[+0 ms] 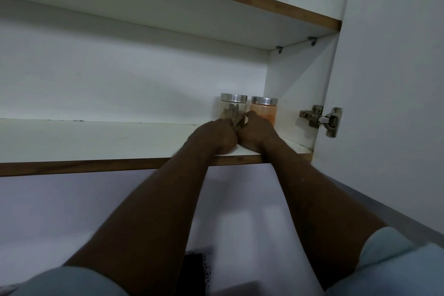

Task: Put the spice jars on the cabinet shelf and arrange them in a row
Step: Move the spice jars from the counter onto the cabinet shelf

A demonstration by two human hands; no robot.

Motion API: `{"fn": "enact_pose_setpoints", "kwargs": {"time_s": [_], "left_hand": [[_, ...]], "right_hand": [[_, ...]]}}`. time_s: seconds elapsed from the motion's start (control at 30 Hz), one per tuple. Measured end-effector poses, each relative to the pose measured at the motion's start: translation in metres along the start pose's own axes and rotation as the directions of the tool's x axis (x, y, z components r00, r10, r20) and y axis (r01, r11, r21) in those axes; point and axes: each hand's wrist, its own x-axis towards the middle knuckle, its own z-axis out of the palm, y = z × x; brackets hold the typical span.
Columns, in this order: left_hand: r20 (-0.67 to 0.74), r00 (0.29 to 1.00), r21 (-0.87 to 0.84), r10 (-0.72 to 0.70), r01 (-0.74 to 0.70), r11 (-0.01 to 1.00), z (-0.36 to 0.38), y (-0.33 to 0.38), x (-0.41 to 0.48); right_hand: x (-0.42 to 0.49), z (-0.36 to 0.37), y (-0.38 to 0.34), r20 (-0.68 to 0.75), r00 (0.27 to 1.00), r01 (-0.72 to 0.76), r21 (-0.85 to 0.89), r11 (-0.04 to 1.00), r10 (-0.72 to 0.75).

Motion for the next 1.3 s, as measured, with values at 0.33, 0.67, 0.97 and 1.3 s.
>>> {"fn": "enact_pose_setpoints", "kwargs": {"time_s": [0.33, 0.67, 0.97, 1.3], "left_hand": [[0.031, 0.999, 0.108, -0.027, 0.024, 0.994, -0.001, 0.001, -0.001], [-0.030, 0.999, 0.213, -0.026, 0.032, 0.977, -0.014, 0.008, -0.063], [-0.382, 0.913, 0.165, 0.146, -0.088, 0.982, -0.005, 0.019, -0.171], [-0.216, 0.975, -0.266, -0.044, -0.016, 0.964, 0.088, 0.006, -0.334]], "right_hand": [[-0.004, 0.000, -0.003, 0.012, 0.998, 0.056, -0.081, 0.995, -0.055], [-0.063, -0.011, -0.013, -0.138, 0.990, -0.035, -0.022, 0.999, 0.032], [-0.203, 0.006, -0.048, -0.161, 0.977, 0.175, 0.206, 0.963, -0.143], [-0.352, 0.093, -0.050, 0.009, 0.999, 0.049, 0.160, 0.986, -0.052]]}}
